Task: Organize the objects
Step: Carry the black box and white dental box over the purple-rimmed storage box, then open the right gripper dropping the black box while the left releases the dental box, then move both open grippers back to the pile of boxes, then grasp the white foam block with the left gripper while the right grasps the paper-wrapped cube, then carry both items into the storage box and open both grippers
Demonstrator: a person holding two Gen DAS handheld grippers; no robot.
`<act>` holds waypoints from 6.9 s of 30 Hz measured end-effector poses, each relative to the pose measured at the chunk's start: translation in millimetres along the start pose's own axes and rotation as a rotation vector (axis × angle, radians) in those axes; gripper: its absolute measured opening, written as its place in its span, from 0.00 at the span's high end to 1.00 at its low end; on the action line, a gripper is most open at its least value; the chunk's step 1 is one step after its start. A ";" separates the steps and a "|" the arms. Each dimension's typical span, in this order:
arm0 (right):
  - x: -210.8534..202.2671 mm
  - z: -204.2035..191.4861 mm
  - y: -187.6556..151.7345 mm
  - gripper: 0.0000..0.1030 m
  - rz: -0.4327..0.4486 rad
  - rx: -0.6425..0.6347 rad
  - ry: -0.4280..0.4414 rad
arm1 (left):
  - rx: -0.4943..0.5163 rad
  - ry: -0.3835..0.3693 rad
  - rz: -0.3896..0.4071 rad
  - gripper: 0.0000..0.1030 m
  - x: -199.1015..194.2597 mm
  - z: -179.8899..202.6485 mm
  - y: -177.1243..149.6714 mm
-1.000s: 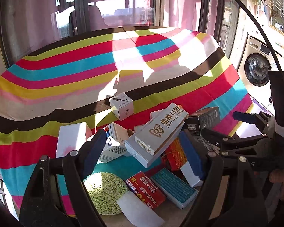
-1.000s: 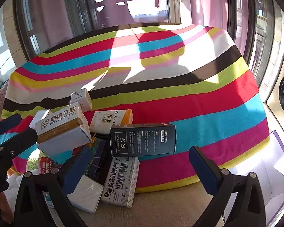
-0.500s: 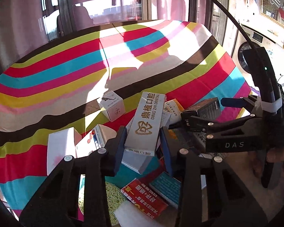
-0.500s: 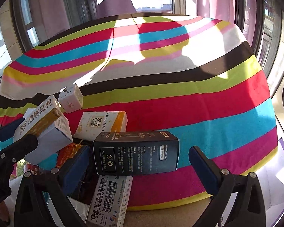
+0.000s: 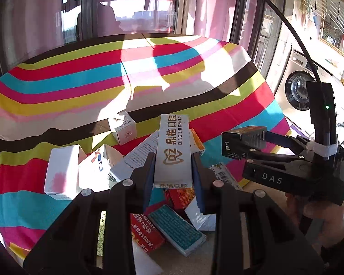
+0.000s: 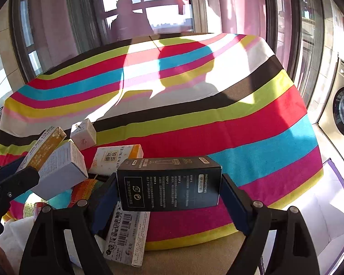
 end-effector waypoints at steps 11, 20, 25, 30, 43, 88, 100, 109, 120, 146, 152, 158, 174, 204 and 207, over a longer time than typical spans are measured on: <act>-57.6 97.5 -27.7 0.17 0.014 0.177 -0.210 | -0.017 -0.123 -0.099 0.66 28.7 110.5 -8.0; -81.8 169.5 -56.9 0.17 -0.025 0.208 -0.389 | 0.057 -0.209 -0.172 0.66 52.4 180.9 -16.9; -91.8 200.1 -69.4 0.17 -0.054 0.244 -0.448 | 0.094 -0.228 -0.183 0.66 57.0 204.0 -22.1; -102.8 218.1 -77.4 0.17 -0.060 0.265 -0.490 | 0.120 -0.241 -0.183 0.66 58.0 216.2 -24.8; -103.8 229.9 -81.2 0.14 -0.074 0.290 -0.514 | 0.157 -0.272 -0.164 0.29 53.9 232.5 -25.7; -81.2 36.6 -60.6 0.13 -0.074 0.029 -0.158 | -0.197 0.186 -0.152 0.28 -17.3 45.9 -60.3; -73.6 4.5 -56.5 0.13 -0.083 0.004 -0.051 | -0.328 0.159 -0.014 0.28 -67.2 3.2 -74.1; -62.5 -28.6 -52.7 0.12 -0.107 -0.066 0.070 | -0.472 0.140 -0.039 0.28 -75.5 -44.7 -94.5; -53.9 -63.1 -53.9 0.11 -0.143 -0.123 0.173 | -0.520 0.075 -0.130 0.29 -46.5 -58.4 -88.0; -20.9 -65.1 -52.2 0.24 -0.316 0.224 0.263 | -0.566 -0.008 -0.092 0.66 -47.5 -72.2 -99.0; -20.1 -63.6 -56.0 0.49 -0.316 0.211 0.260 | -0.553 0.008 -0.060 0.68 -58.0 -69.5 -100.5; -32.0 -59.8 -58.4 0.50 -0.282 0.191 0.293 | -0.505 0.018 -0.006 0.68 -69.8 -57.8 -96.0; -73.0 35.9 -72.6 0.50 -0.123 0.233 0.044 | -0.309 -0.164 -0.022 0.69 -40.0 28.9 -66.4; -92.8 205.8 -110.9 0.39 -0.122 0.682 -0.379 | -0.125 -0.506 -0.220 0.39 53.9 167.5 -24.3; -94.3 204.6 -110.4 0.34 -0.116 0.677 -0.392 | -0.176 -0.522 -0.205 0.39 51.3 157.6 -26.1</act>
Point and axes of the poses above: each gripper's, at about its wrist camera, not at the fingertips, and x roughly the way its jaws point, z to its right, y to its top, the point moved 1 cm from there along x, roughly the way its jaws point, and after that the axes turned 5 degrees about -y, right-handed, at the moved point
